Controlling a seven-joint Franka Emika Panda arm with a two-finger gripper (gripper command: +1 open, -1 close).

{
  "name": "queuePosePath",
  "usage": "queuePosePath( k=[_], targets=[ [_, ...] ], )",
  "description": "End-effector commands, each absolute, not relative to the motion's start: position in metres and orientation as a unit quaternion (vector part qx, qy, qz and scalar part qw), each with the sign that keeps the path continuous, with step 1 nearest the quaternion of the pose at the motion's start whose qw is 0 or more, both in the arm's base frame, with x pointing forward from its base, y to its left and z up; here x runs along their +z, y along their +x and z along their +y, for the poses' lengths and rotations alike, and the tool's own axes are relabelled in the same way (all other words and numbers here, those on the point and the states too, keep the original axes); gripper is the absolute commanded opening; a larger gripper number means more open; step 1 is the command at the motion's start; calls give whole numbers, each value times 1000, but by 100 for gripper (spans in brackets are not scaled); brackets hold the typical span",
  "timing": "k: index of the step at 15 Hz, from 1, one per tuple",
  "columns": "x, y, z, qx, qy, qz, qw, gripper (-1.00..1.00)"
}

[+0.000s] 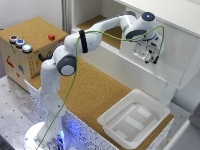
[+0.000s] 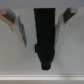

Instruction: Push the door to the left

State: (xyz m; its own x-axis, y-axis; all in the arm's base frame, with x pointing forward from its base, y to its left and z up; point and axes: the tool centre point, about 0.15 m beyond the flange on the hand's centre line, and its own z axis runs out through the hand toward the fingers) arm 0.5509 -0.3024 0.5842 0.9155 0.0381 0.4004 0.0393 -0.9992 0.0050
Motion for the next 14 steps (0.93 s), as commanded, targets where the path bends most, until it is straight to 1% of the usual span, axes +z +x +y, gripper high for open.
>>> queuePosePath(
  k=[1,8,13,14],
  targets=[
    [598,570,-282,-185,-982,16,-41,-100],
    [587,570,-240,-198,-978,35,-49,-100],
    [593,573,-204,-223,-973,42,-50,-100],
    [594,574,-195,-220,-973,40,-56,-100]
  ],
)
